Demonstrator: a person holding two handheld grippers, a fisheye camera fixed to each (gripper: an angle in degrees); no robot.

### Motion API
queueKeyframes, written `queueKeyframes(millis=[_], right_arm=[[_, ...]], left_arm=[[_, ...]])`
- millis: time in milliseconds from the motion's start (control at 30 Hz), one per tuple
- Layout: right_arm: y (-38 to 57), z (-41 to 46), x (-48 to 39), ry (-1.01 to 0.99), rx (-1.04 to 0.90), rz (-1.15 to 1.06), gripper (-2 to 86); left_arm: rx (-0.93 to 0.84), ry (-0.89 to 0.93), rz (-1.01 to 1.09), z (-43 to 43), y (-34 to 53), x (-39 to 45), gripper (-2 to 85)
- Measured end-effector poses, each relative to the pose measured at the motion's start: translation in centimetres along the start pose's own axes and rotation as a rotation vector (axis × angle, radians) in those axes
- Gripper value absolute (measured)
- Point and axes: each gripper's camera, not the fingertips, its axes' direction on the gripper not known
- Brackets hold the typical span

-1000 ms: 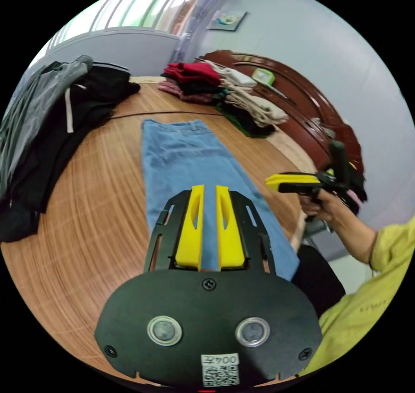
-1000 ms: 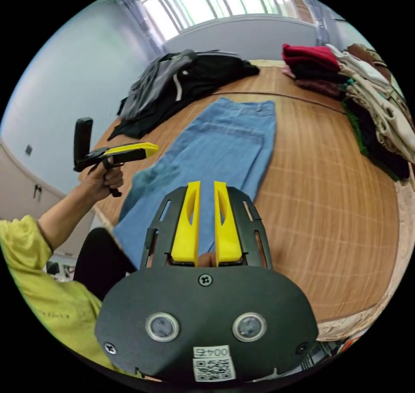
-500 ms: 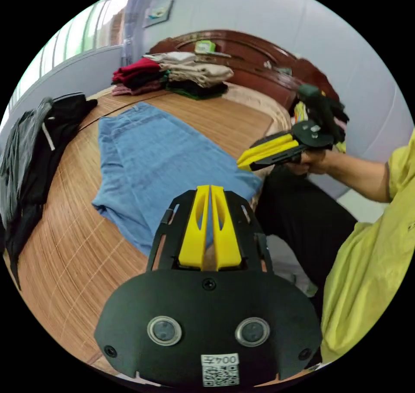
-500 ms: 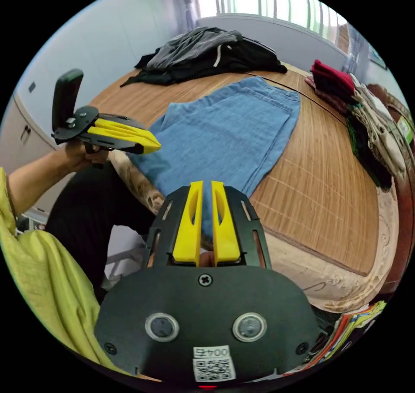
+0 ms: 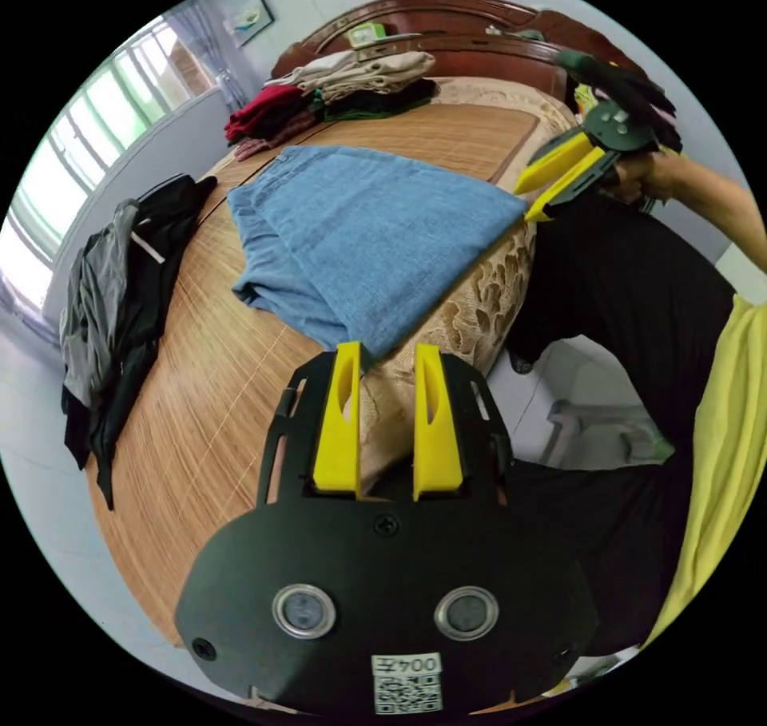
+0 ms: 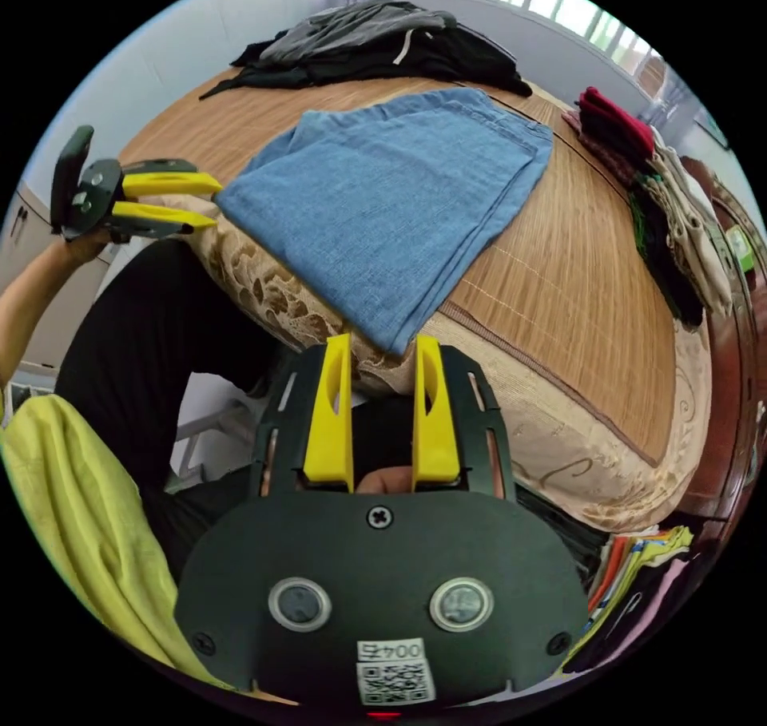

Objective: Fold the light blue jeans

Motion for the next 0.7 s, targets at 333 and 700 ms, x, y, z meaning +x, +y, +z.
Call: queueKeyframes(millis=[333,700], right_arm=[[-1.3,0.2,-3.0,0.085,-0.067,-0.029,4.5],[1.8,-2.7,-9.9,0.336,0.077,-0.345,10.3]], left_arm=[[0.019,0.167,-0.157,-2.5,1.5,-4.4,5.5],[0.033,-0.051,0.165,-10.0,-1.6,0.5,8.8]])
